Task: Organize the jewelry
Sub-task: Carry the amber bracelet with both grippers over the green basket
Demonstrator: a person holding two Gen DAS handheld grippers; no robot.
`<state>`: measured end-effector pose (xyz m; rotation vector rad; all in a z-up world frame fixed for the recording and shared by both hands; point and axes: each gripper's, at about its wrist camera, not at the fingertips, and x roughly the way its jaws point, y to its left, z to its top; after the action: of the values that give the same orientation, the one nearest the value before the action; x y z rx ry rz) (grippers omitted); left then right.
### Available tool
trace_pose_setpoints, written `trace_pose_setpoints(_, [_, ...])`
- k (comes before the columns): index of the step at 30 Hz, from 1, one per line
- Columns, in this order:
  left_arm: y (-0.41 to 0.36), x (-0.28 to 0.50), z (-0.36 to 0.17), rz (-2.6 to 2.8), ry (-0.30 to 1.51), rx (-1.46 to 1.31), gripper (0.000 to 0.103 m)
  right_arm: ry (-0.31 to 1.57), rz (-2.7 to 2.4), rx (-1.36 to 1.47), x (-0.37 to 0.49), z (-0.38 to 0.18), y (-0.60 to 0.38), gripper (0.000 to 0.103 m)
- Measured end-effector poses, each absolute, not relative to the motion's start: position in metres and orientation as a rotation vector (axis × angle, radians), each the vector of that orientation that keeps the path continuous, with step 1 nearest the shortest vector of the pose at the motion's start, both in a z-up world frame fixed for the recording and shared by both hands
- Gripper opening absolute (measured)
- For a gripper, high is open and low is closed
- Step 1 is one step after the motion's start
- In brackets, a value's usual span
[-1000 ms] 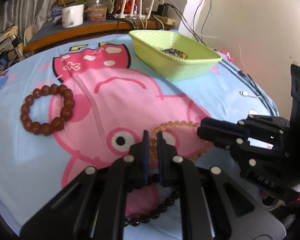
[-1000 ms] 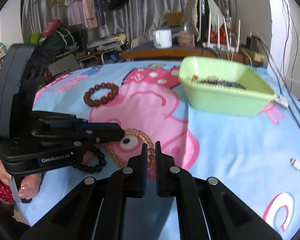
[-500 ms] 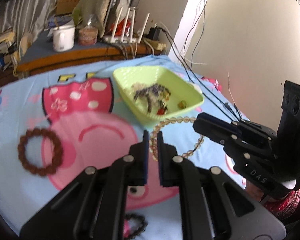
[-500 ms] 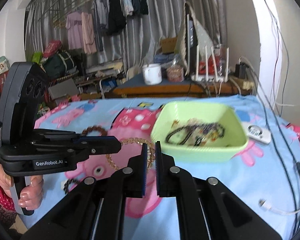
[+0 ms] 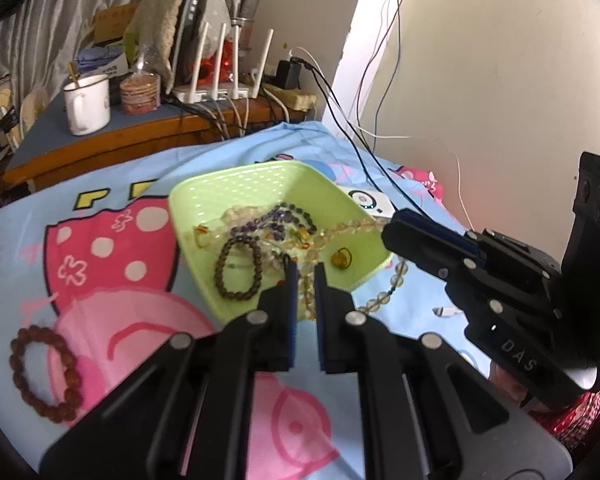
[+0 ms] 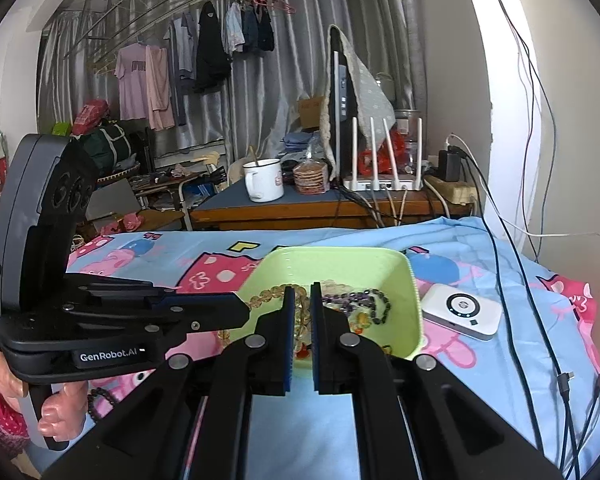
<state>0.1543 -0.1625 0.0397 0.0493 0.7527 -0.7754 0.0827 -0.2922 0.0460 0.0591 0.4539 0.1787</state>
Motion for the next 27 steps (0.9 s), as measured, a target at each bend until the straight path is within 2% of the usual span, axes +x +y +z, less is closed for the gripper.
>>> trace_pose_setpoints(27, [-0.206, 0.192, 0.004, -0.767, 0.830, 0.099, 0.007, 0.559, 0.115, 0.132, 0.116, 0.001, -0.332, 0.000])
